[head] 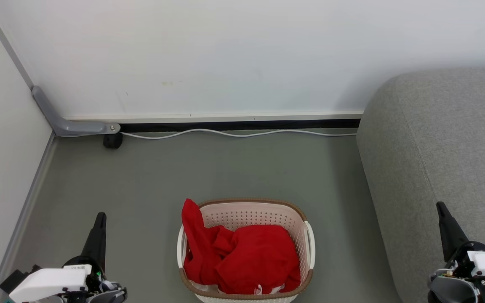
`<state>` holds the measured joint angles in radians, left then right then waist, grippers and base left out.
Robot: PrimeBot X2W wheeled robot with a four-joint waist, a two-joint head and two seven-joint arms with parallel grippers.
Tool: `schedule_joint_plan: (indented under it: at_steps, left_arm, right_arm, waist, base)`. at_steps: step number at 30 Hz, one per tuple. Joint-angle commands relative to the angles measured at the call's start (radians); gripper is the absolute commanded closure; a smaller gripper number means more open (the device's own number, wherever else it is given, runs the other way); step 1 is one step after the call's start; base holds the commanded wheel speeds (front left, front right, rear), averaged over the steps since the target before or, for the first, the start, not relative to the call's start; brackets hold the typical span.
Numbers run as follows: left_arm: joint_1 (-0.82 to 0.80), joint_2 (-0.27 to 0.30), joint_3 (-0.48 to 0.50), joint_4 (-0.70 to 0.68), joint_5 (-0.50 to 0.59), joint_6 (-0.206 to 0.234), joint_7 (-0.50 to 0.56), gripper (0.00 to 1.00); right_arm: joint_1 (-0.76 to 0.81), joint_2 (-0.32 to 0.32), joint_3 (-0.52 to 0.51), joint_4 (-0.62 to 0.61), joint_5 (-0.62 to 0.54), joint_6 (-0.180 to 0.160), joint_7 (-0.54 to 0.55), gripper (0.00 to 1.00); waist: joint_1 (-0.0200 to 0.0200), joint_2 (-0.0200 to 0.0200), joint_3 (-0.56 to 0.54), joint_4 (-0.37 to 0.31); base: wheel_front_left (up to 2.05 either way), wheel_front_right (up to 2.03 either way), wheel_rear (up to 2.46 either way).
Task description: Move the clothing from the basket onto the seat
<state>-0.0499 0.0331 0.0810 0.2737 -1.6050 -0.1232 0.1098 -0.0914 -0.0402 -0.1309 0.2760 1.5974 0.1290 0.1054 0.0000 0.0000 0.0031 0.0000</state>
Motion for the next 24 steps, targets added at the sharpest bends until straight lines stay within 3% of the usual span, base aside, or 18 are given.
schedule_joint_plan:
  at_steps: [1,24]
  left_arm:
    - [-0.058,0.017,0.032,-0.029,-0.004,-0.007,0.003,1.0]
    - [-0.058,0.017,0.032,-0.029,-0.004,-0.007,0.003,1.0]
  right_arm:
    - [-0.016,-0.01,0.018,-0.031,0.012,0.002,0.008,1.0]
    - [-0.016,-0.01,0.018,-0.031,0.012,0.002,0.008,1.0]
  waist:
    - [0.0,0.0,0.0,0.0]
    - [0.0,0.0,0.0,0.0]
  base:
    - [0.0,0.0,0.0]
    - [0.0,0.0,0.0]
